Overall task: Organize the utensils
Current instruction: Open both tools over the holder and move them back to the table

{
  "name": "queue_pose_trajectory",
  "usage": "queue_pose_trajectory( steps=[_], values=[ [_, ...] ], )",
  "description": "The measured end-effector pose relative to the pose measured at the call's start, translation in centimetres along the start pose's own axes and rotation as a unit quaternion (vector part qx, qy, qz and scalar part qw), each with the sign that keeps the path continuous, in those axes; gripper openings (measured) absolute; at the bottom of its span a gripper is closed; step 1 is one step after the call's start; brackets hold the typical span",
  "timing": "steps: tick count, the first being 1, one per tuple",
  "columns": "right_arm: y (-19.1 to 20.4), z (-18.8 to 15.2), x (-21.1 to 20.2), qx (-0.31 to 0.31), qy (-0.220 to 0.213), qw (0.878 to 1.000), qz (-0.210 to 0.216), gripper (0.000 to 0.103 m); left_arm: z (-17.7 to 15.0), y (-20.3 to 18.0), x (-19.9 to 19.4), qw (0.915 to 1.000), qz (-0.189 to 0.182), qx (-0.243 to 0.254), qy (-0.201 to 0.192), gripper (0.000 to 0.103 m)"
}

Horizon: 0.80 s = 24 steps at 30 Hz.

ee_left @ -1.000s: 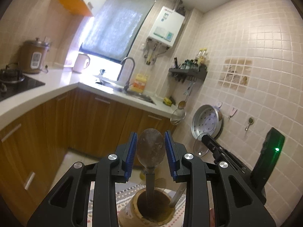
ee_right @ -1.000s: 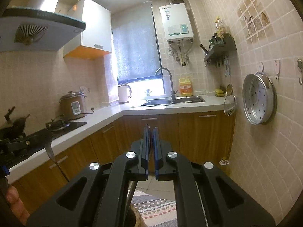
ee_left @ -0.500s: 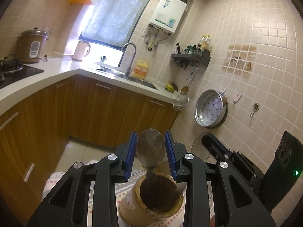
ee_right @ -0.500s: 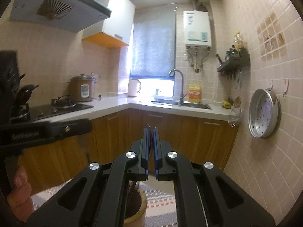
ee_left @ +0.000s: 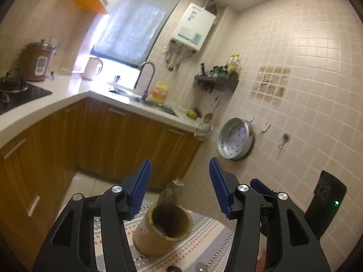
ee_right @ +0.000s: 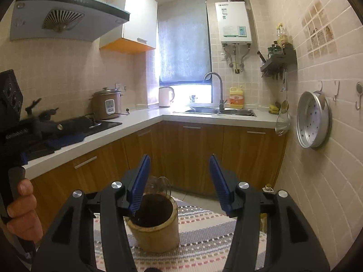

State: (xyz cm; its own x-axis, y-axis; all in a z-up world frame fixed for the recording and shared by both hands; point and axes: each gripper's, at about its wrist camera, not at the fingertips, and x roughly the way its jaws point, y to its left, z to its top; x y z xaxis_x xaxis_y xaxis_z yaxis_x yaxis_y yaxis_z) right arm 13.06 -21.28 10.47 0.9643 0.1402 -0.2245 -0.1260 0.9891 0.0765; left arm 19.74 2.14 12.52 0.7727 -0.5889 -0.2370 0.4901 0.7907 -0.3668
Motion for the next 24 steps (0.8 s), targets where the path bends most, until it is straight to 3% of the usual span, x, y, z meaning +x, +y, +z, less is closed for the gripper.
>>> queue_pose_trajectory(
  steps=[6, 9, 15, 19, 24],
  values=[
    [-0.8, 0.2, -3.6, 0.01, 0.049, 0.999, 0.016, 0.051, -0.9, -2.3, -3.8, 0.9999, -0.006, 0.01, 0.006, 0.052],
    [-1.1, -0.7, -4.4, 0.013, 0.087, 0.996, 0.018, 0.051, -2.0, -2.8, -5.3, 0.9998, 0.008, 0.012, 0.015, 0.052],
    [-1.9, -4.2, -4.6, 0.016, 0.163, 0.986, 0.004, 0.051, -5.5, -2.0, -7.0, 0.9968, 0.044, 0.0, 0.067, 0.052],
    [-2.4, -7.0, -4.3, 0.029, 0.207, 0.978, 0.006, 0.051, -9.4, -0.1, -7.1, 0.9887, 0.08, -0.024, 0.124, 0.052],
    [-2.7, -10.5, -3.7, 0.043, 0.25, 0.967, 0.013, 0.051, -15.0, 3.4, -7.1, 0.967, 0.133, -0.086, 0.199, 0.052]
  ],
)
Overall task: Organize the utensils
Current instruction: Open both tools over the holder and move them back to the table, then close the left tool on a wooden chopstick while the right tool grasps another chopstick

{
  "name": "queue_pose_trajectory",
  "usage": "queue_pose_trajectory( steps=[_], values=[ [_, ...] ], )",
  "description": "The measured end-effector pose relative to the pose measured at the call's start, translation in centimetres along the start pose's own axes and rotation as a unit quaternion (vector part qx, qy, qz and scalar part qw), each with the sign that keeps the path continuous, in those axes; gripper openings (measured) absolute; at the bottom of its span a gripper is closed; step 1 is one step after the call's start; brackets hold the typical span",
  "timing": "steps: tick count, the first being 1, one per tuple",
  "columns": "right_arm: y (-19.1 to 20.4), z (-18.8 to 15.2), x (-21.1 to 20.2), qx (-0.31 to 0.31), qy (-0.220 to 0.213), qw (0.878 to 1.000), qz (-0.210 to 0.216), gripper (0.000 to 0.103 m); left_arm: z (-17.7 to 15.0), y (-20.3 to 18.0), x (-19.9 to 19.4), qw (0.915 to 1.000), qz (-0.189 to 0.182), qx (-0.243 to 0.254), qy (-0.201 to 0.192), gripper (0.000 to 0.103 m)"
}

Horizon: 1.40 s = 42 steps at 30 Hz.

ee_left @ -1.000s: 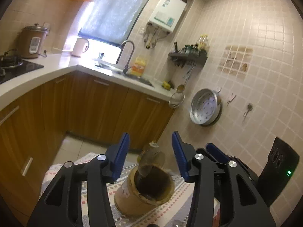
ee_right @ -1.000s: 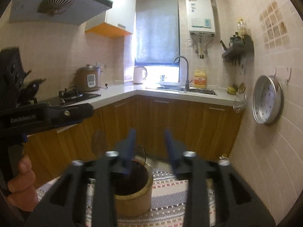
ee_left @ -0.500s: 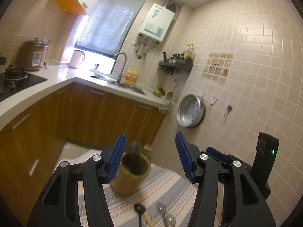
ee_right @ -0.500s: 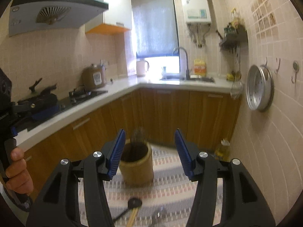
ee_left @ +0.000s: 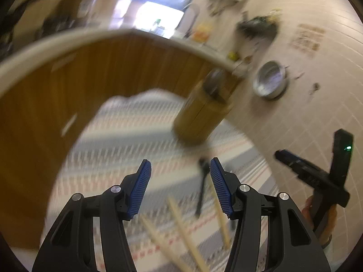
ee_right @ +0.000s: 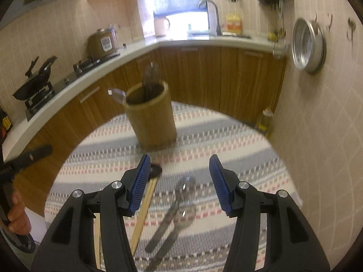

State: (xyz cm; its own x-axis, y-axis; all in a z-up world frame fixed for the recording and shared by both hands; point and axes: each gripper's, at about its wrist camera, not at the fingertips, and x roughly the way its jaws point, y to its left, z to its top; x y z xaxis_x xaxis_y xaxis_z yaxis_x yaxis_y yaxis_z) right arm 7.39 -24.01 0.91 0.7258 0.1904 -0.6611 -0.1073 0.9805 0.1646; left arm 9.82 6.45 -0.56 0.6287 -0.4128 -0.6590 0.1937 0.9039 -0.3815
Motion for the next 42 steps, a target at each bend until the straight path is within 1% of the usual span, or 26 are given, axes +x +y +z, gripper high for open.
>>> queue_pose_trajectory(
  steps=[2, 3, 4, 7, 9, 10, 14, 15, 16, 17, 18, 21, 22, 23, 24, 25, 26, 28, 29, 34, 37, 42],
  values=[
    [-0.2, -0.7, 0.8, 0.008, 0.014, 1.0, 0.006, 0.051, -1.5, 1.4, 1.0, 0.9993, 0.014, -0.024, 0.027, 0.051],
    [-0.3, -1.0, 1.1, 0.011, 0.02, 1.0, 0.01, 0.051, -2.3, 1.9, 1.5, 0.9981, 0.03, -0.035, 0.041, 0.049],
    [-0.3, -1.5, 1.6, 0.014, 0.027, 0.999, 0.012, 0.051, -2.9, 2.4, 1.7, 0.9972, 0.039, -0.04, 0.05, 0.044],
    [-0.1, -2.6, 2.4, 0.014, 0.039, 0.999, 0.016, 0.051, -5.2, 3.0, 2.8, 0.9943, 0.059, -0.046, 0.077, 0.041],
    [0.0, -3.3, 2.9, 0.014, 0.049, 0.998, 0.022, 0.051, -6.3, 3.3, 3.7, 0.9924, 0.069, -0.044, 0.092, 0.035],
    [0.0, -3.6, 3.0, 0.015, 0.051, 0.998, 0.024, 0.051, -6.6, 3.2, 4.1, 0.9917, 0.075, -0.043, 0.095, 0.032],
    [-0.2, -4.6, 3.3, 0.021, 0.059, 0.998, 0.028, 0.051, -7.1, 2.2, 4.4, 0.991, 0.105, -0.017, 0.082, 0.031],
    [-0.2, -4.9, 3.5, 0.024, 0.062, 0.997, 0.029, 0.051, -7.2, 2.1, 4.4, 0.9907, 0.109, -0.014, 0.08, 0.03],
    [-0.3, -5.1, 3.5, 0.025, 0.065, 0.997, 0.03, 0.051, -7.3, 1.8, 4.6, 0.9897, 0.12, -0.005, 0.077, 0.025],
    [-0.3, -5.3, 3.7, 0.025, 0.068, 0.997, 0.031, 0.051, -7.3, 1.0, 5.0, 0.9879, 0.136, 0.008, 0.074, 0.018],
    [-0.2, -5.4, 3.9, 0.024, 0.071, 0.997, 0.031, 0.051, -7.5, 0.6, 5.2, 0.9856, 0.152, 0.023, 0.071, 0.016],
    [0.5, -5.5, 4.8, 0.013, 0.083, 0.996, 0.036, 0.051, -7.4, 0.1, 5.3, 0.984, 0.164, 0.032, 0.063, 0.013],
    [0.9, -5.6, 5.0, 0.009, 0.086, 0.996, 0.038, 0.051, -7.3, 0.0, 5.4, 0.984, 0.164, 0.034, 0.062, 0.011],
    [1.3, -5.5, 5.4, 0.001, 0.089, 0.995, 0.041, 0.05, -7.2, 0.0, 5.4, 0.9846, 0.16, 0.035, 0.059, 0.006],
    [1.7, -5.4, 5.6, -0.005, 0.09, 0.995, 0.042, 0.05, -7.1, 0.1, 5.4, 0.9861, 0.152, 0.034, 0.058, 0.003],
    [2.2, -5.3, 6.0, -0.015, 0.095, 0.994, 0.042, 0.045, -6.8, 0.1, 5.6, 0.9884, 0.137, 0.029, 0.06, 0.003],
    [2.7, -5.1, 6.6, -0.023, 0.105, 0.993, 0.049, 0.037, -6.7, 0.2, 5.7, 0.99, 0.125, 0.025, 0.062, 0.003],
    [3.2, -4.9, 7.7, -0.029, 0.12, 0.991, 0.058, 0.03, -6.5, 0.4, 5.9, 0.9916, 0.111, 0.023, 0.061, 0.003],
    [3.4, -4.7, 8.1, -0.029, 0.128, 0.989, 0.061, 0.028, -6.5, 0.7, 5.9, 0.9925, 0.104, 0.021, 0.061, 0.003],
    [4.7, -4.4, 9.4, -0.034, 0.157, 0.982, 0.102, 0.028, -6.1, 1.7, 5.8, 0.9957, 0.073, 0.011, 0.056, 0.003],
    [7.0, -4.4, 9.4, -0.052, 0.163, 0.976, 0.131, 0.028, -5.7, 2.4, 5.6, 0.9964, 0.069, 0.008, 0.048, 0.003],
    [10.9, -4.8, 10.8, -0.067, 0.184, 0.969, 0.152, 0.028, -5.1, 3.4, 5.3, 0.9974, 0.062, -0.005, 0.038, 0.003]
  ],
)
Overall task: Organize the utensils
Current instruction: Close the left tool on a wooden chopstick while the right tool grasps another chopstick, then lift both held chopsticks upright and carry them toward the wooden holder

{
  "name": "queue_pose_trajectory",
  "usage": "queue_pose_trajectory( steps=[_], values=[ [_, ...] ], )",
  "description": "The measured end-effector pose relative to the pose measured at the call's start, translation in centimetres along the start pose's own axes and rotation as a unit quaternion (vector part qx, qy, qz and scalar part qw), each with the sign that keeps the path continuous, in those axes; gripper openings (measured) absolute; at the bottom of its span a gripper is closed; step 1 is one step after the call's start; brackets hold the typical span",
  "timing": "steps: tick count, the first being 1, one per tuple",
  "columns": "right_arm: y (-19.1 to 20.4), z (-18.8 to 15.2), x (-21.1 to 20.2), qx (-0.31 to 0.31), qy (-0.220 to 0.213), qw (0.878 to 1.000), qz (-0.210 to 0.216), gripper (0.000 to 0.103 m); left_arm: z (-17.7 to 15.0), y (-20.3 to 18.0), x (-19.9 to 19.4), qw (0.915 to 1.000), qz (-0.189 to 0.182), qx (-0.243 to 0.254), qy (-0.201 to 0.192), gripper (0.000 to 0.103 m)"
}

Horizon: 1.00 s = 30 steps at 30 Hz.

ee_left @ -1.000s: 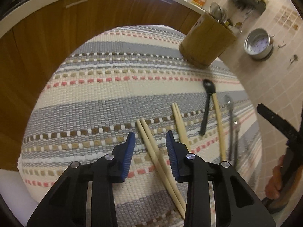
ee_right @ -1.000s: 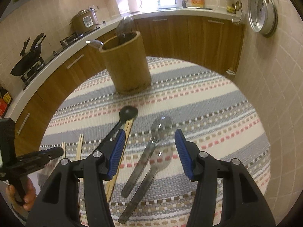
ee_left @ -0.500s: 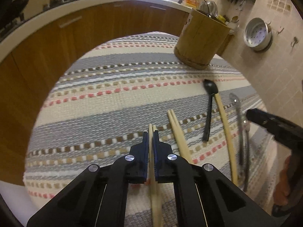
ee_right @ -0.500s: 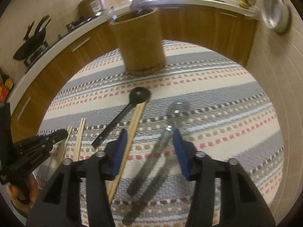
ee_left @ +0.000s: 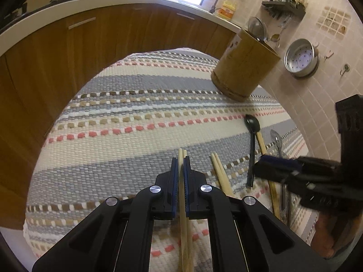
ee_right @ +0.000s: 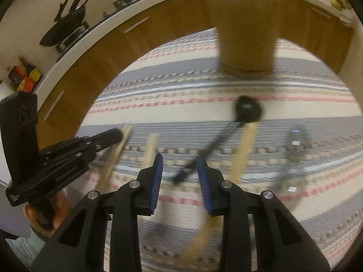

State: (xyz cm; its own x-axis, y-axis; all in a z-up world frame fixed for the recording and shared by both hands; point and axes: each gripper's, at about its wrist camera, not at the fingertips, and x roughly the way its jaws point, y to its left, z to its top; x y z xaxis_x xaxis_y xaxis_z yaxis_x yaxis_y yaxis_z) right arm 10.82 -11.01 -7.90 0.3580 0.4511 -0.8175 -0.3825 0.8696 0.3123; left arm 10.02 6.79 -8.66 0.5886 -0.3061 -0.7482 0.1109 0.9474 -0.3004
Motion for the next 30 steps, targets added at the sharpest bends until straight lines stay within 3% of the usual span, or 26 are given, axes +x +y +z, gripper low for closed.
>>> queue_pose_trajectory(
  steps=[5, 9, 11, 13, 18, 22, 26, 28, 30],
  values=[
    [2.2, 1.1, 2.3, -0.008, 0.019, 1.0, -0.01, 0.028, 0.0, 1.7, -0.9, 0.9997, -0.017, -0.016, -0.006, 0.003],
    [4.2, 1.7, 3.2, -0.032, 0.02, 0.998, -0.048, 0.028, -0.2, 2.4, -1.4, 0.9996, -0.022, -0.016, -0.008, 0.003],
    [5.1, 1.5, 3.5, -0.059, 0.018, 0.995, -0.081, 0.015, -0.2, 2.7, -1.4, 0.9995, -0.026, -0.016, -0.008, 0.003],
    [5.9, 1.2, 3.6, -0.087, 0.017, 0.991, -0.102, 0.011, -0.3, 2.7, -1.3, 0.9994, -0.034, -0.01, -0.002, 0.003],
    [5.3, -0.1, 2.7, -0.098, 0.02, 0.989, -0.109, 0.009, -0.6, 2.4, -0.8, 0.9996, -0.024, 0.009, 0.012, 0.004],
    [4.0, -1.0, 1.8, -0.088, 0.02, 0.991, -0.102, 0.009, -0.7, 2.1, -1.1, 0.9991, -0.028, 0.018, 0.026, 0.016],
    [3.6, -1.4, 1.2, -0.085, 0.014, 0.992, -0.094, 0.009, -0.8, 0.9, -1.0, 0.9983, -0.007, 0.048, 0.033, 0.024],
    [3.4, -1.6, 0.6, -0.087, 0.008, 0.992, -0.087, 0.009, -0.6, -0.2, -0.5, 0.9963, 0.024, 0.073, 0.038, 0.024],
    [3.5, -1.7, 0.2, -0.09, 0.003, 0.992, -0.088, 0.009, -0.6, -1.6, 0.2, 0.99, 0.069, 0.115, 0.043, 0.018]
  ],
)
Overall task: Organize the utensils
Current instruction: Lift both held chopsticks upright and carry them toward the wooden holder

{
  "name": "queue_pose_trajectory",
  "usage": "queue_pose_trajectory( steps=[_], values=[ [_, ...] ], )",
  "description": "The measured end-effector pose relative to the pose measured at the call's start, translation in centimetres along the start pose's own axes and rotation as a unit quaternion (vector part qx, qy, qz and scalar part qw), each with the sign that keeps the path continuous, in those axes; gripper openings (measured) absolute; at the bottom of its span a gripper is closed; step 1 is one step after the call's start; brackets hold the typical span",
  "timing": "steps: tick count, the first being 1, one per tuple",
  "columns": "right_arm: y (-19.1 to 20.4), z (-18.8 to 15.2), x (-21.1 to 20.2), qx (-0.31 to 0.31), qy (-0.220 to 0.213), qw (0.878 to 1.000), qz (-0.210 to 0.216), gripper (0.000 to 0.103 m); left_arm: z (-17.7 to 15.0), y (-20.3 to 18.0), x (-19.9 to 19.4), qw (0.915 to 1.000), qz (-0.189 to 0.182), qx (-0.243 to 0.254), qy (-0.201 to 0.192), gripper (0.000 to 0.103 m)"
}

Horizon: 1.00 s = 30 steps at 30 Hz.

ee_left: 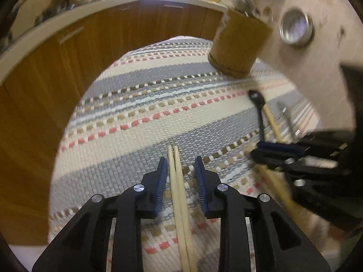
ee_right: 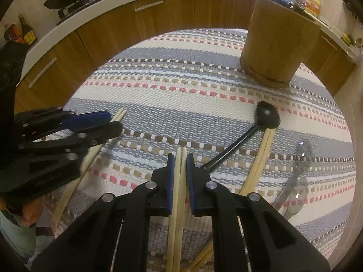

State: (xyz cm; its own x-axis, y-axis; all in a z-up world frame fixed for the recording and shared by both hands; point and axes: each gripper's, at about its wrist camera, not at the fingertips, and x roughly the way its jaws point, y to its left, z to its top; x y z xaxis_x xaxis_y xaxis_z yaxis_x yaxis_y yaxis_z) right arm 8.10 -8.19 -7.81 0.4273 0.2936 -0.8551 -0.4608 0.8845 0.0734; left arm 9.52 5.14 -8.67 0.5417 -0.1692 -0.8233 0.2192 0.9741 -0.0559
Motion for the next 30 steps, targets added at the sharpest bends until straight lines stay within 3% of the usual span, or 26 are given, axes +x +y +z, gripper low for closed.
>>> queue_pose_trajectory(
  steps=[1, 4, 9, 13, 19, 27, 30],
  values=[
    [-0.2, 0.0, -0.3, 0.001, -0.003, 1.0, 0.002, 0.009, 0.2, -0.3, 0.2, 0.9998, 0.02, 0.009, 0.002, 0.011],
    [-0.6, -0.2, -1.8, 0.004, -0.016, 1.0, 0.006, 0.009, 0.4, -1.0, 0.4, 0.9985, 0.046, 0.027, 0.01, 0.009],
    [-1.8, -0.5, -4.6, 0.013, -0.039, 0.999, 0.026, 0.009, 0.8, 0.5, -2.5, 0.9985, -0.024, -0.017, -0.046, 0.009],
    [-2.3, -1.3, -7.1, 0.021, -0.062, 0.998, 0.026, 0.009, 1.0, 1.0, -7.0, 0.989, -0.069, -0.024, -0.129, 0.009],
    [-2.7, -3.1, -11.5, 0.032, -0.111, 0.993, 0.027, 0.009, 1.2, -0.5, -10.4, 0.9764, -0.091, -0.018, -0.195, 0.008],
    [-2.0, -4.8, -16.3, 0.026, -0.158, 0.987, 0.023, 0.008, 0.8, -2.6, -13.4, 0.9639, -0.113, -0.001, -0.241, 0.007],
    [-1.7, -5.4, -18.4, 0.032, -0.186, 0.982, 0.025, 0.008, 0.7, -2.8, -14.7, 0.9555, -0.127, 0.005, -0.266, 0.007]
  ],
)
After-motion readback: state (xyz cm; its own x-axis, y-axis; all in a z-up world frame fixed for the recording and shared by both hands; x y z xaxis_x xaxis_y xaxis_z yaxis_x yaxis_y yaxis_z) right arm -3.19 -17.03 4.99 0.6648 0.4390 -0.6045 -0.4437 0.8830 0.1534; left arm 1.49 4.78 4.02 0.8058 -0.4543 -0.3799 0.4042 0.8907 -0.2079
